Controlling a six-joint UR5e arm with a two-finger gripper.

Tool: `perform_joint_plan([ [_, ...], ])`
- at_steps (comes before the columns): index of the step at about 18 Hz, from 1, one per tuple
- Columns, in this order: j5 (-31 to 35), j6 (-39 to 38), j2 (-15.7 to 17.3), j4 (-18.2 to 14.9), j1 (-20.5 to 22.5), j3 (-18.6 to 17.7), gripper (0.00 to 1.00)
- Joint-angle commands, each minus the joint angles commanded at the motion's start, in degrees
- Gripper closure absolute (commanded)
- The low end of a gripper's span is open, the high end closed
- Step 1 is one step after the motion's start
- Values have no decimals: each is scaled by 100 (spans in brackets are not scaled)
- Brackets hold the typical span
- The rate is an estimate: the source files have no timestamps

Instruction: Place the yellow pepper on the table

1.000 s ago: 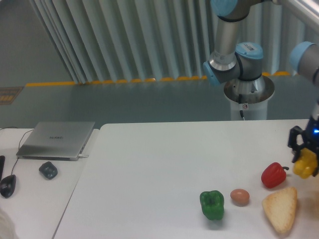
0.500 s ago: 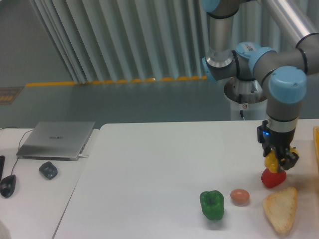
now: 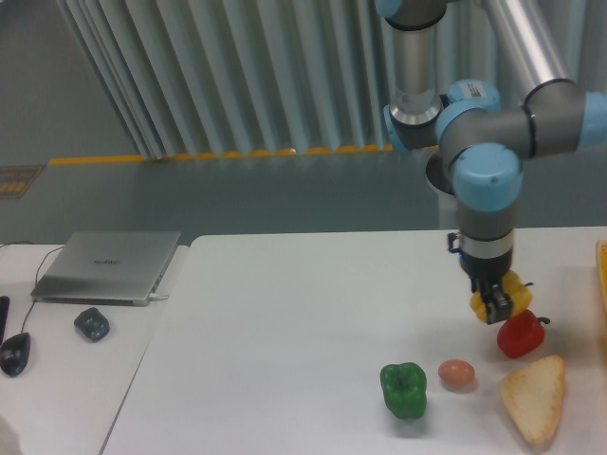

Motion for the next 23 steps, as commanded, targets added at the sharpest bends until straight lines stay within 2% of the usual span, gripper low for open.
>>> perform_joint_plan([
  [2,0,-149,-53,9,-132,-18,57],
  [4,-96,-780,-149,105,-246,-18,55],
  [5,-279,-1235,-184,436,-264,-53,55],
  [7,-631,-1625,-193,807,-273,-184,55],
  [9,-721,-1976,-272,1124,-395,-202,55],
  [12,-677,-2119,-395,1160,-554,-211,55],
  [16,-668,-2145,-387,1160,-677,-264,55],
  [17,-668,-2145,-396,1160,-703,-281,52],
  [18,-659,-2128,-396,1178,-704,-281,33],
  [19,-659,-2093,-396,1178,-695,-264,0],
  [23,-432,-2075,-387,1187,-686,-168,0],
])
